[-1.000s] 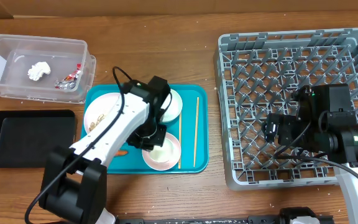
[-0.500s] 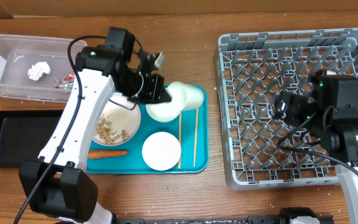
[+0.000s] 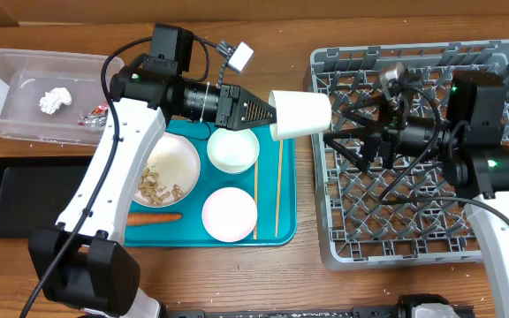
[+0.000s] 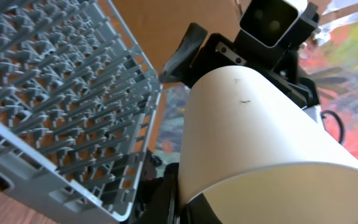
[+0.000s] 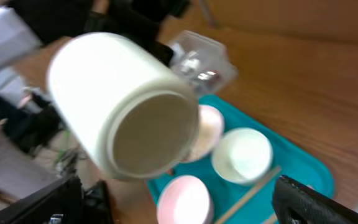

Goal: Sort waste into correct bins and load items into the dishwasher
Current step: 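Take the white bowl from the left gripper with the right gripper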

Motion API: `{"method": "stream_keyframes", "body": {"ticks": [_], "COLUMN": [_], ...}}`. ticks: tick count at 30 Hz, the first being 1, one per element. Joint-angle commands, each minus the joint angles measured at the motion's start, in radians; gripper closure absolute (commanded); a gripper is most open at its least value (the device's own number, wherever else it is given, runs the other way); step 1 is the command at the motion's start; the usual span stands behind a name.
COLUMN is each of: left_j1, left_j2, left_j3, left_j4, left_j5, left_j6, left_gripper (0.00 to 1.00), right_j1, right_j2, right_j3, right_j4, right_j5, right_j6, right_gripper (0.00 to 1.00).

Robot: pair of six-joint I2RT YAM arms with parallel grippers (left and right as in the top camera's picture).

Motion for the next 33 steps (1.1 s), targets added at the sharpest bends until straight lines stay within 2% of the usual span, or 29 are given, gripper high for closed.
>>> {"method": "stream_keyframes", "body": {"ticks": [1, 7, 18, 22, 26, 33], "left_j1": [-0.007, -0.027, -0.107, -0.113, -0.114, -0.119], "left_j2": [0.006, 0.006, 0.006, 0.006, 0.006, 0.006], "left_j3": [0.02, 0.02, 0.02, 0.02, 0.02, 0.02], "left_j4": [-0.001, 0.0, 0.064, 0.09, 0.101, 0.101], "left_j5": [0.063, 0.062, 0.058, 0.043, 0.009, 0.008], "left_j6": [-0.001, -0.004, -0.036, -0.065, -0.095, -0.094], "left_gripper": [0.96, 0.96, 0.96, 0.96, 0.96, 0.94], "right_j1": [0.003, 0.006, 0.005, 0.005, 0.005, 0.005], "right_j2": [0.025, 0.034, 0.034, 0.034, 0.034, 0.034], "right_j3": [0.022, 0.022, 0.022, 0.022, 0.022, 0.022], "right_j4": [0.053, 0.126, 0.133, 0.133, 0.132, 0.13], "right_j5": [-0.195, -0.311, -0.32, -0.32, -0.32, -0.32], "right_j6": [-0.028, -0.027, -0.024, -0.02, -0.021, -0.021], "right_gripper": [0.0, 0.0, 0.0, 0.1, 0.34, 0.41]}}
